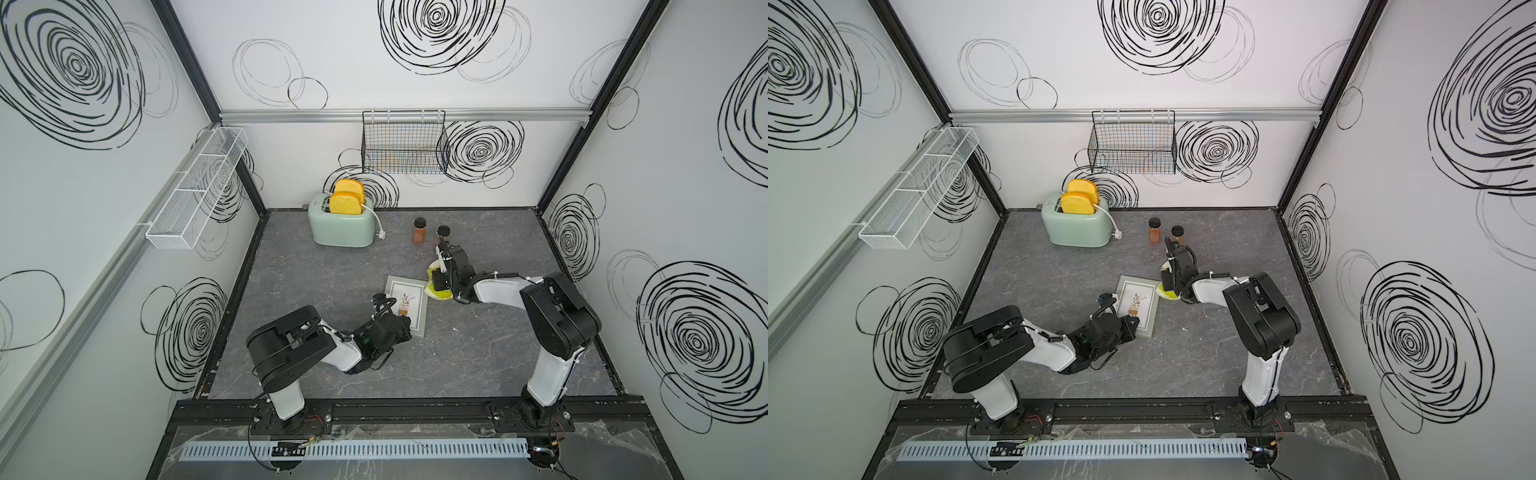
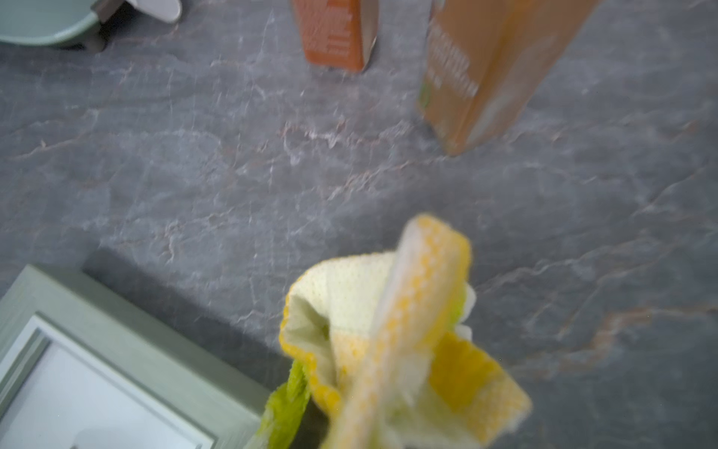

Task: Wipe the picture frame with a cloth
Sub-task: Wipe the dirt from the picture frame.

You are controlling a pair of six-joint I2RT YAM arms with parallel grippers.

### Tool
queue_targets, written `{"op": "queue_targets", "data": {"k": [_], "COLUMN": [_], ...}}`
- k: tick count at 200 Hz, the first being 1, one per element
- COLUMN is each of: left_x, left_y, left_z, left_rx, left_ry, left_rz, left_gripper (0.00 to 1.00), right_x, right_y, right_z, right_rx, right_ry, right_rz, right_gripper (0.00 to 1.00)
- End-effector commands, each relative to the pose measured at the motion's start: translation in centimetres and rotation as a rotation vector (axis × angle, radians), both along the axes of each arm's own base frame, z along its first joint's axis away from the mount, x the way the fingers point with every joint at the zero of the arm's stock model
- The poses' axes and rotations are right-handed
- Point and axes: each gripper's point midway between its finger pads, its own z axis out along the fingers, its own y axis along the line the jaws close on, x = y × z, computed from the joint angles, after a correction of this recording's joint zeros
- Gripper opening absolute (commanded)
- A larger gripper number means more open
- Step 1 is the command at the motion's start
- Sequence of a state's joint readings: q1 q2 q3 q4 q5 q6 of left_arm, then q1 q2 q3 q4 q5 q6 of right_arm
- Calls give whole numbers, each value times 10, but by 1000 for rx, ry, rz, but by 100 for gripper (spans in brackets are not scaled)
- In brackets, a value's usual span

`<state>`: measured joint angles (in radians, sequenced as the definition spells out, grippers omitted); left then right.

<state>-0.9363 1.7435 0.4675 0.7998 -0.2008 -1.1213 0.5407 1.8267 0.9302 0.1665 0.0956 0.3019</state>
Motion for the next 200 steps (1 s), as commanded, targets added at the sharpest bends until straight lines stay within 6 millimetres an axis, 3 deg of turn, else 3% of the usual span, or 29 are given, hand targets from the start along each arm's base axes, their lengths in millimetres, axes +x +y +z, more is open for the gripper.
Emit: {"op": "queue_targets", "data": {"k": [1, 46, 70, 82, 99, 131, 153, 173, 200], "left_x": [-22, -23, -26, -26, -25, -26, -26, -26, -25], "left_y": [18, 10, 9, 10, 12, 17, 19, 20, 21], "left_z": [-51, -64, -70, -71, -67, -62, -60, -61, -62], "left_rx": [133, 123, 111, 114, 116, 120, 122, 125, 127], "left_ry": [139, 178, 200, 200, 193, 183, 177, 176, 176], "left_rz": [-13, -27, -29, -28, -24, -17, -11, -10, -8], "left_gripper": [0, 0, 0, 0, 0, 0, 0, 0, 0], "right_x": [-30, -96, -142, -152, -135, -52, -17, -16, -45], "right_y": [17, 28, 44, 45, 34, 11, 13, 23, 32], "right_z": [-1, 7, -9, -15, -7, 41, 47, 39, 30], "right_rx": [65, 107, 140, 123, 100, 124, 138, 147, 210], "right_ry": [51, 97, 190, 211, 156, 9, 11, 41, 92], "right_rz": [7, 4, 37, 29, -27, -76, -27, 21, 53], "right_gripper": [0, 0, 0, 0, 0, 0, 0, 0, 0]}}
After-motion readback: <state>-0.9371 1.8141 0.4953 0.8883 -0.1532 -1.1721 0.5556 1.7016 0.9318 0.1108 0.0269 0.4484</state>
